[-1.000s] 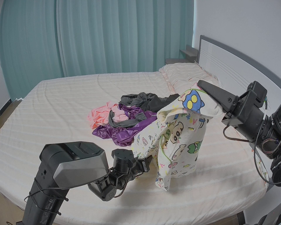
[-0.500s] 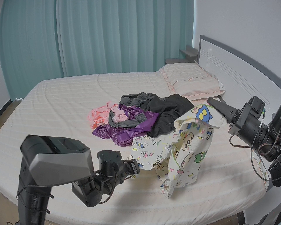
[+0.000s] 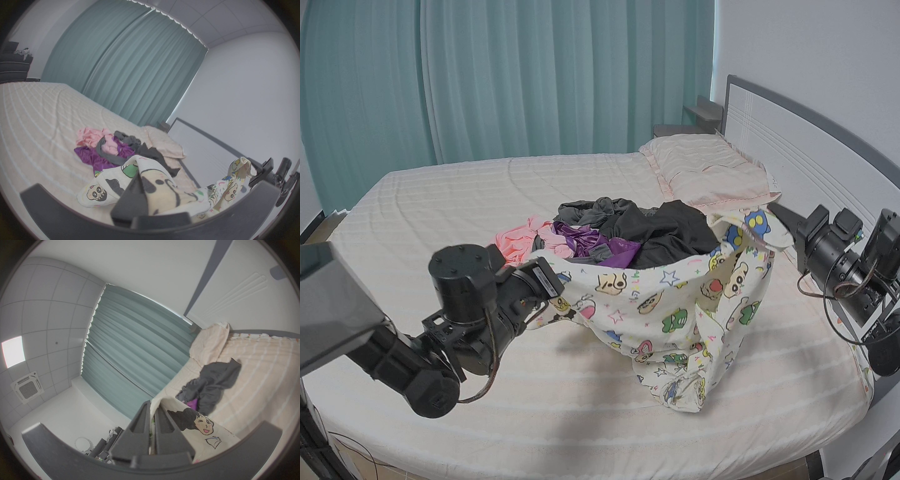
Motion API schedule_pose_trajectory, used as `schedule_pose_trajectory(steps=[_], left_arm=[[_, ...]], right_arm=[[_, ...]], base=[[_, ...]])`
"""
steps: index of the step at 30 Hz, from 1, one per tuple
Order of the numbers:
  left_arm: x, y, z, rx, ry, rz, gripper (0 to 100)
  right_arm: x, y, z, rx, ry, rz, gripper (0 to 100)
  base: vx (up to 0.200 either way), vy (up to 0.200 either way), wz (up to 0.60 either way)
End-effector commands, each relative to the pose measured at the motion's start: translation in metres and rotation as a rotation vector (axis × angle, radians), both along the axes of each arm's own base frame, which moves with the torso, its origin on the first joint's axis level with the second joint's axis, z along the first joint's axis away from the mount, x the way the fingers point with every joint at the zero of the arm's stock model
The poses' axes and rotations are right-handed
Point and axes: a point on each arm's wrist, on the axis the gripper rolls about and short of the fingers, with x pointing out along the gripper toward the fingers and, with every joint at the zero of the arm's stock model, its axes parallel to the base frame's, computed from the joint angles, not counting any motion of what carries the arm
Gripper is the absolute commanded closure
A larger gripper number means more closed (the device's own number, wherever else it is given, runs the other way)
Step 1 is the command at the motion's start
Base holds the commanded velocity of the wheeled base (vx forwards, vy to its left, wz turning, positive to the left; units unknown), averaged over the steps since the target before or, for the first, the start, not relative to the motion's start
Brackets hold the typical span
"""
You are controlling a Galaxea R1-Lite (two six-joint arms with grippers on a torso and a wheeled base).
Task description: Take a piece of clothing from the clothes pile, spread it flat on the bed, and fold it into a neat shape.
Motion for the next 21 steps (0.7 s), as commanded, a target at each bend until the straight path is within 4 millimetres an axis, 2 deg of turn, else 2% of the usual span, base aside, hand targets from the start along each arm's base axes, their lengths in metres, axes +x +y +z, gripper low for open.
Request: schedule_pose_trajectory(steps=[1, 2, 5, 7, 10, 13, 14, 16, 17, 21], left_arm=[[-0.017, 0.012, 0.058, -0.081, -0.137, 0.023, 100], [-0.023, 0.015, 0.065, -0.076, -0.145, 0.022, 100], [-0.027, 0.016, 0.061, -0.064, -0.124, 0.071, 100], [-0.033, 0.016, 0.046, -0.033, -0.077, 0.096, 100], [-0.036, 0.013, 0.019, 0.02, -0.001, 0.088, 100], [-0.035, 0.011, 0.008, 0.028, 0.027, 0.085, 100], [-0.035, 0.007, 0.002, 0.001, 0.052, 0.077, 100], [-0.035, 0.007, 0.002, -0.001, 0.053, 0.077, 100], [-0.037, 0.001, -0.008, -0.031, 0.093, 0.062, 100], [-0.039, 0.0, -0.014, -0.049, 0.12, 0.057, 100]], right_arm=[[-0.013, 0.006, 0.043, 0.048, -0.131, 0.013, 100], [-0.025, 0.009, 0.059, 0.039, -0.142, 0.039, 100], [-0.033, 0.01, 0.05, 0.008, -0.06, 0.071, 100], [-0.039, 0.012, 0.021, -0.031, 0.04, 0.099, 100], [-0.04, 0.015, -0.009, -0.074, 0.147, 0.14, 100], [-0.04, 0.018, -0.02, -0.083, 0.175, 0.154, 100], [-0.038, 0.019, -0.029, -0.086, 0.197, 0.156, 100], [-0.037, 0.02, -0.03, -0.087, 0.198, 0.157, 100], [-0.03, 0.024, -0.04, -0.087, 0.214, 0.16, 100], [-0.024, 0.031, -0.044, -0.015, 0.202, 0.178, 100]], base=[[0.0, 0.0, 0.0], [0.0, 0.0, 0.0], [0.0, 0.0, 0.0], [0.0, 0.0, 0.0], [0.0, 0.0, 0.0], [0.0, 0.0, 0.0], [0.0, 0.0, 0.0], [0.0, 0.0, 0.0], [0.0, 0.0, 0.0], [0.0, 0.0, 0.0]])
